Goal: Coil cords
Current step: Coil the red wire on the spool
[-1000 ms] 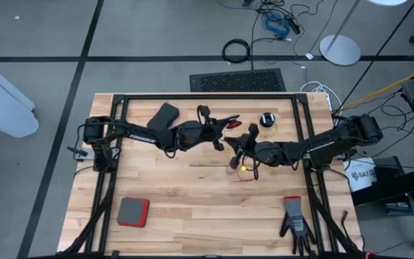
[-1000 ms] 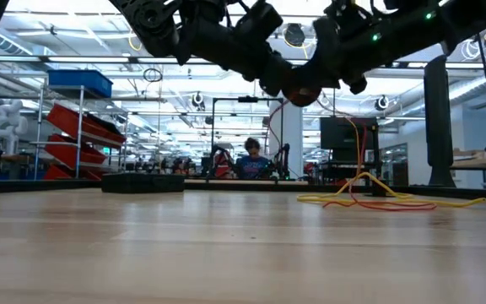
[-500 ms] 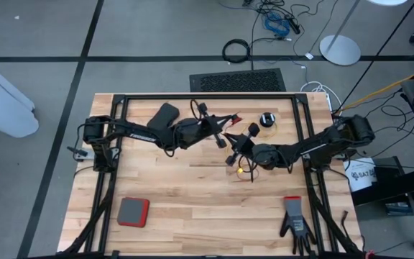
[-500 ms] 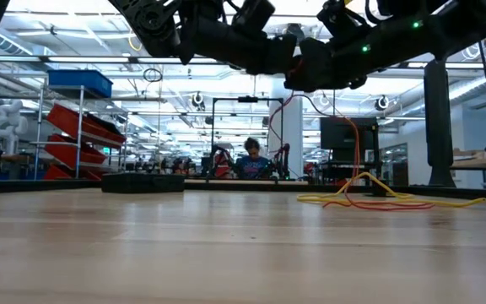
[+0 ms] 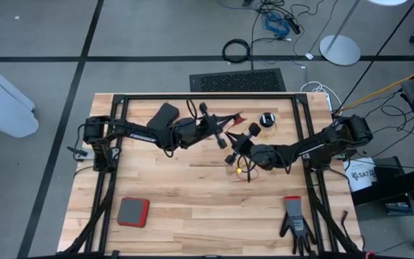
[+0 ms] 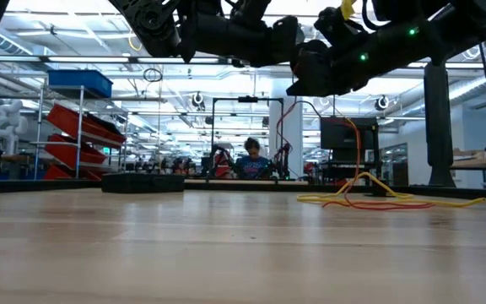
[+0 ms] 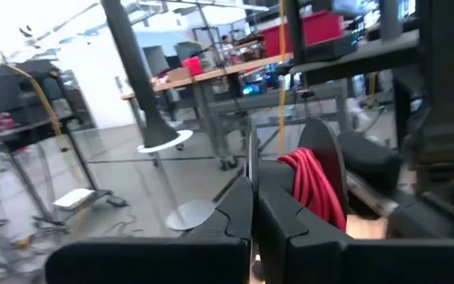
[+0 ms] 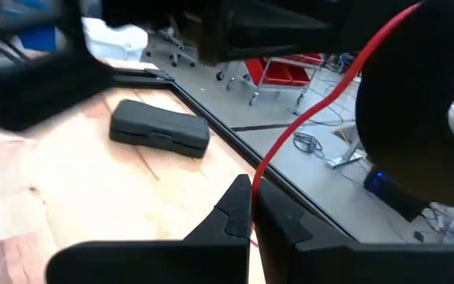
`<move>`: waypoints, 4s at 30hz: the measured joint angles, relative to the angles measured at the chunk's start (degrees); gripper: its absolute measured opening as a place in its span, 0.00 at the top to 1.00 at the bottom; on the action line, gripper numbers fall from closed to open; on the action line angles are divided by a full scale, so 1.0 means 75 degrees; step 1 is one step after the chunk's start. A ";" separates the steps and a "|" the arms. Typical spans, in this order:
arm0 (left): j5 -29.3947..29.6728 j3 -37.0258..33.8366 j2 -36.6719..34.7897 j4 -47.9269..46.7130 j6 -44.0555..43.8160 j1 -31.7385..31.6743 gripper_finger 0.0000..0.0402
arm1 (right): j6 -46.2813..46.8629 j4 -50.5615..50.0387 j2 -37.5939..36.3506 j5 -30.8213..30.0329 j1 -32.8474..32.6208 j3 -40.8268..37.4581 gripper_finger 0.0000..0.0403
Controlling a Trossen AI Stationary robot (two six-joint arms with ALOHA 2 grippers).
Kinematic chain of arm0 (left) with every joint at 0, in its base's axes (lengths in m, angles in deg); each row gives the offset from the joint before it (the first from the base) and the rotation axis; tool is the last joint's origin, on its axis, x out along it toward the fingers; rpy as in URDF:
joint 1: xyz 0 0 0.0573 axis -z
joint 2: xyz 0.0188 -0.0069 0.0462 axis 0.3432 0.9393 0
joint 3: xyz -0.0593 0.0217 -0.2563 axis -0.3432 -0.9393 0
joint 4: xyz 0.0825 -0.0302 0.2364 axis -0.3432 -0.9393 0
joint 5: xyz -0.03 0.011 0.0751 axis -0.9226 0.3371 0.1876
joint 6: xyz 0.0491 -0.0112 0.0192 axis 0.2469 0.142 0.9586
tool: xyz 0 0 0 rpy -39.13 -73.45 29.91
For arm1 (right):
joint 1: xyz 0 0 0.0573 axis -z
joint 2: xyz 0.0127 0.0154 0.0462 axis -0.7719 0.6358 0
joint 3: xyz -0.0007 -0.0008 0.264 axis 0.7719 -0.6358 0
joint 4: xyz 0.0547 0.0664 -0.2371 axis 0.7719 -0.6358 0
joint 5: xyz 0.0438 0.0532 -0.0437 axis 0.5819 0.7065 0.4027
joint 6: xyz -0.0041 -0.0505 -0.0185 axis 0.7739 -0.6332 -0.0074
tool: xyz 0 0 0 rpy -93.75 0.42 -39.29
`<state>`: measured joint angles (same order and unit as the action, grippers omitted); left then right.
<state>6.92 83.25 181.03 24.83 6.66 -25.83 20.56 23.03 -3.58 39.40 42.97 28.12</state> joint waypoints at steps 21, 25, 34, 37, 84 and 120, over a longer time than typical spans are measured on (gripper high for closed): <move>-0.3007 -0.0006 -0.1430 -0.4432 0.0442 -0.0540 0.99 | -0.0399 -0.2967 -0.0695 -0.0791 -0.0414 0.0000 1.00; -0.3233 0.0003 -0.1565 -0.5336 0.0960 -0.0601 0.99 | -0.0646 -0.3100 -0.0933 -0.0179 -0.0414 0.0000 1.00; -0.2168 0.0017 -0.1171 -0.6070 0.2322 -0.0551 0.99 | -0.0425 -0.3476 -0.1049 0.0855 -0.0346 -0.0009 1.00; -0.2030 0.0012 -0.1010 -0.6271 0.2518 -0.0566 0.99 | 0.0035 -0.3952 -0.1052 0.1335 -0.0276 -0.0009 0.99; -0.1621 -0.0006 0.0020 -0.6560 0.2867 -0.0581 1.00 | 0.0998 -0.4839 -0.0780 0.4682 0.0067 -0.0006 0.82; -0.1672 0.0002 0.0012 -0.7349 0.2870 -0.0578 1.00 | 0.5024 -0.6811 -0.0631 0.7704 -0.2168 -0.0006 1.00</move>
<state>-5.62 83.27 181.12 -30.29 28.19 -30.16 58.23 -28.06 -8.31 97.18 26.71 28.08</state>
